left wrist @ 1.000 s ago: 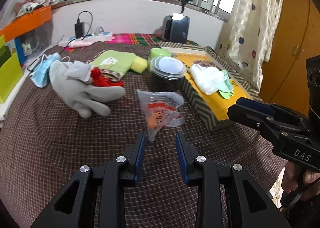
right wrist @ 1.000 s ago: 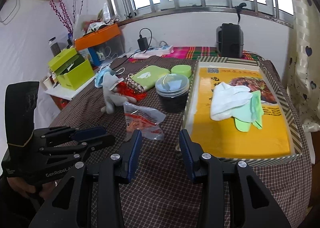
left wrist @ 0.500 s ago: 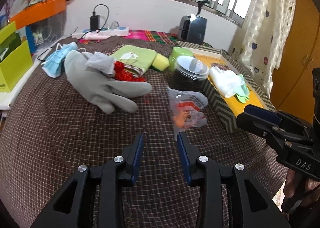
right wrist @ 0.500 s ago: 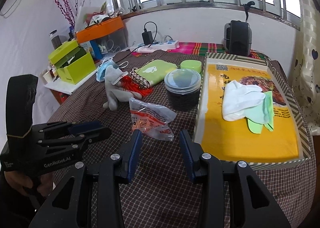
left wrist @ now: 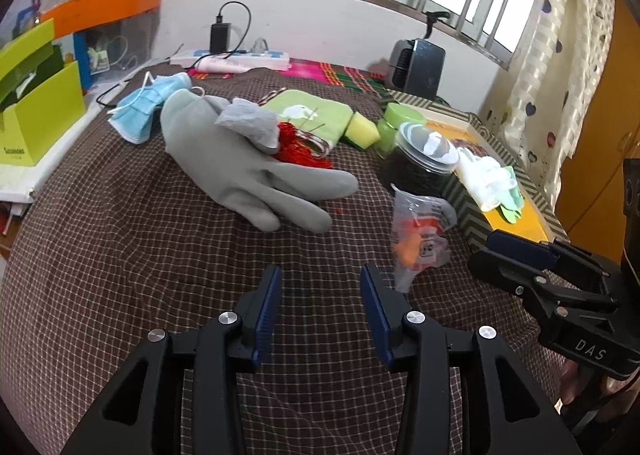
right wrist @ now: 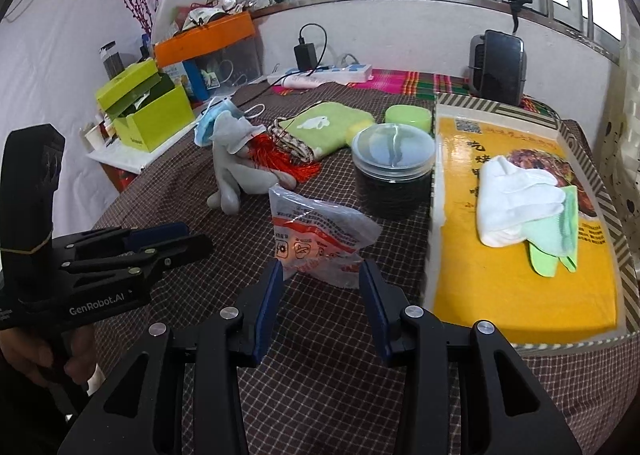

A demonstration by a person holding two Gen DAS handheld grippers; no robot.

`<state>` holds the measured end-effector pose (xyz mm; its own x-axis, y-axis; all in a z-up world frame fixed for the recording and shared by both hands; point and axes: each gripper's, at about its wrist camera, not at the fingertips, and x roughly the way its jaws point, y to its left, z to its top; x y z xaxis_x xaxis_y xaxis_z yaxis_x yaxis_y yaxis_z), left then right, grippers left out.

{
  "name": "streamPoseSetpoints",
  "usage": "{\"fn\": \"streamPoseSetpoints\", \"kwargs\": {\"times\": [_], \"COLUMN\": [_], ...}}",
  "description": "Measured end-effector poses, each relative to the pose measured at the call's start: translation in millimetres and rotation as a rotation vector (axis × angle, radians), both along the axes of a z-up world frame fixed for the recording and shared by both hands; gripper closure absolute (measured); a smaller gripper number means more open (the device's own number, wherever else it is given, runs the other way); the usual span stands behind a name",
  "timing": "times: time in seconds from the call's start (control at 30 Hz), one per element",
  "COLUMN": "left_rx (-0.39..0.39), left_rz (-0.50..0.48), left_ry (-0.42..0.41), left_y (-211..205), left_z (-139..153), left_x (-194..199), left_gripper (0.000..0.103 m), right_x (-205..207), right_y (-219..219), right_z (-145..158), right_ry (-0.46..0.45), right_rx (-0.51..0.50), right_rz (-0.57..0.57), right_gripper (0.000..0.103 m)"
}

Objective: Organize soft objects
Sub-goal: 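Close right gripper on the clear red-printed plastic bag while left gripper approaches gray glove, then close left gripper on the gray glove beside the blue mask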

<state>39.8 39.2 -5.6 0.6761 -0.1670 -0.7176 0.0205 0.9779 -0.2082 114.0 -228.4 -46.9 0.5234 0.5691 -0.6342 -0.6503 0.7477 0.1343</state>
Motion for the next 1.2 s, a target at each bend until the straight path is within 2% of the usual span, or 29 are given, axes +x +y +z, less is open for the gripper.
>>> {"fn": "streamPoseSetpoints", "kwargs": {"times": [0.73,0.87,0.93,1.0,1.2], "left_rx": [-0.029,-0.025,-0.020,-0.014,-0.006], "left_rz": [0.047,0.047,0.049,0.053,0.079], "left_ry": [-0.012,-0.024,-0.033,-0.045,-0.077], "left_y": [27.0,29.3,30.7,32.8,43.3], "left_z": [1.4,5.1,8.0,11.5,20.1], "left_x": [13.3,19.8,23.6,28.0,50.5], "left_gripper": [0.060,0.060,0.060,0.060,0.056], "right_x": [31.9,37.5,37.5,36.6,33.2], "right_y": [50.5,54.6,54.0,53.7,45.9], "right_z": [-28.7,-35.5,-36.5,-35.7,-27.5], "right_ry": [0.030,0.061,0.060,0.057,0.039], "right_rx": [-0.093,-0.104,-0.098,-0.089,-0.048], "right_rz": [0.003,0.006,0.010,0.020,0.018], "right_gripper": [0.062,0.062,0.065,0.074,0.079]}}
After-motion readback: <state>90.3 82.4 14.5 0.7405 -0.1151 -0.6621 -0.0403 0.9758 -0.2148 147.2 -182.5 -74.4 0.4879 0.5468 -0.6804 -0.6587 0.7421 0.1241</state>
